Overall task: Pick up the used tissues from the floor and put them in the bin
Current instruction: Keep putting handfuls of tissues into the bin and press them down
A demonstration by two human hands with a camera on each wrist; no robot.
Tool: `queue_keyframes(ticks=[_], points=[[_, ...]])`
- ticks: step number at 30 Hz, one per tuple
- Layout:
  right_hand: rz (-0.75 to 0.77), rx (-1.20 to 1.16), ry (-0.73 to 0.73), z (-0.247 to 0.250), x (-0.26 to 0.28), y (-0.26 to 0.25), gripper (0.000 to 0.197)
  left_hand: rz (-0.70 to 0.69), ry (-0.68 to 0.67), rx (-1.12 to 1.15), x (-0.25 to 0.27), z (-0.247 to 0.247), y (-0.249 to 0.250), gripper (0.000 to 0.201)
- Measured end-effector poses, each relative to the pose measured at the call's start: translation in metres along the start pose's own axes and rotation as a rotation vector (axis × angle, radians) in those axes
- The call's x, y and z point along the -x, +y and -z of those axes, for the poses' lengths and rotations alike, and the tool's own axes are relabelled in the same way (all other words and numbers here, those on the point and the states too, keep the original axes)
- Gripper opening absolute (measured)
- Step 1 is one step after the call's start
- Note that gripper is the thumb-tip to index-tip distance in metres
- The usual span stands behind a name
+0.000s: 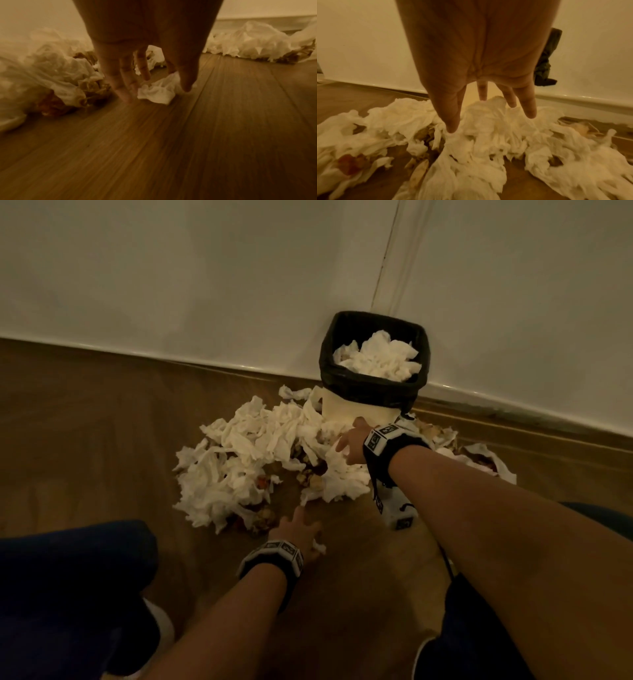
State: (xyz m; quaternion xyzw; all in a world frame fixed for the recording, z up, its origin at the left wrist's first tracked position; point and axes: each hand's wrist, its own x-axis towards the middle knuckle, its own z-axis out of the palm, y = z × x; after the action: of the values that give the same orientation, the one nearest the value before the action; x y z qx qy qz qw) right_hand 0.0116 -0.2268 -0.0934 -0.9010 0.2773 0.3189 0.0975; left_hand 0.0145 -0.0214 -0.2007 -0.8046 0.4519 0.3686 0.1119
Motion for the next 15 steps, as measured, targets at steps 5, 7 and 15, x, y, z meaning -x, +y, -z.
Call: queue_keyframes(ticks=[5,7,15], points=[[-0.061,0.002,-0.026,-0.024,-0.002,0.006,0.058,0.014,-0.102,0.031,-0.005,0.003,0.0,0.037],[-0.076,0.029,-0.034,-0.035,0.002,0.003,0.063,0.017,-0.157,0.026,-0.006,0.01,0.001,0.036],[-0.064,-0.029,0.083,-0.042,0.013,-0.004,0.054,-0.006,0.068,0.185,-0.007,0.012,0.0,0.023]])
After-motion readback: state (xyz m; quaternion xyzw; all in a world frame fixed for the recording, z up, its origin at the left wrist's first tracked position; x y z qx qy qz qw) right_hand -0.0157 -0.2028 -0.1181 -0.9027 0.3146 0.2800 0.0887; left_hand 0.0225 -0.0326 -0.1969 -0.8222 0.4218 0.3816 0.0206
